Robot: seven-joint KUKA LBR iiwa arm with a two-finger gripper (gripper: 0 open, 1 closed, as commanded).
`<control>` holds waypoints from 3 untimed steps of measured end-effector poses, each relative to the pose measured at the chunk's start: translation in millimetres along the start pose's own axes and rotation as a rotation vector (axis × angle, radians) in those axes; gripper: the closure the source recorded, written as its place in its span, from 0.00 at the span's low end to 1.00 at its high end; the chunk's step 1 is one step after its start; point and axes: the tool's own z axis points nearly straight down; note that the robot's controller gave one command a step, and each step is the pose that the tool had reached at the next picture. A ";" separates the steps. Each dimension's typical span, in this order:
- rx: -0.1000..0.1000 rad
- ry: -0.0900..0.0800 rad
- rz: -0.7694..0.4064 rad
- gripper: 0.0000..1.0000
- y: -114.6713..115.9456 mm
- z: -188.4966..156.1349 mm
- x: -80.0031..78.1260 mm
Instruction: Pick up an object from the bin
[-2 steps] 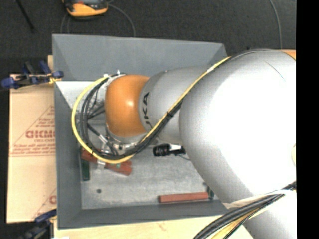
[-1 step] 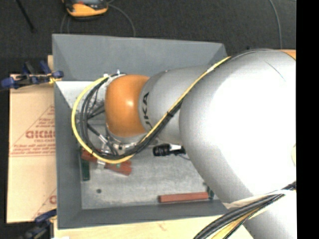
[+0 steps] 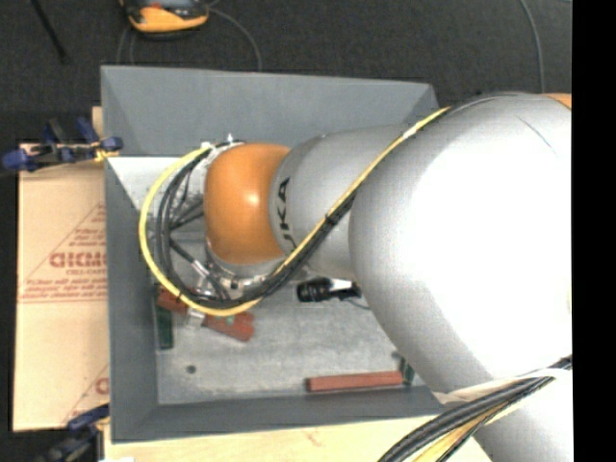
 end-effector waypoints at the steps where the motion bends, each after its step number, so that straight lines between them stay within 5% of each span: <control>1: 0.004 0.003 0.000 1.00 -1.8 -19.7 1.6; 3: -0.001 -0.004 -0.001 1.00 -0.7 -52.0 -0.3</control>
Offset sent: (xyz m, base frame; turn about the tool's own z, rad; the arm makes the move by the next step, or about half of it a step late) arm -0.0002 0.0000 0.0413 0.0000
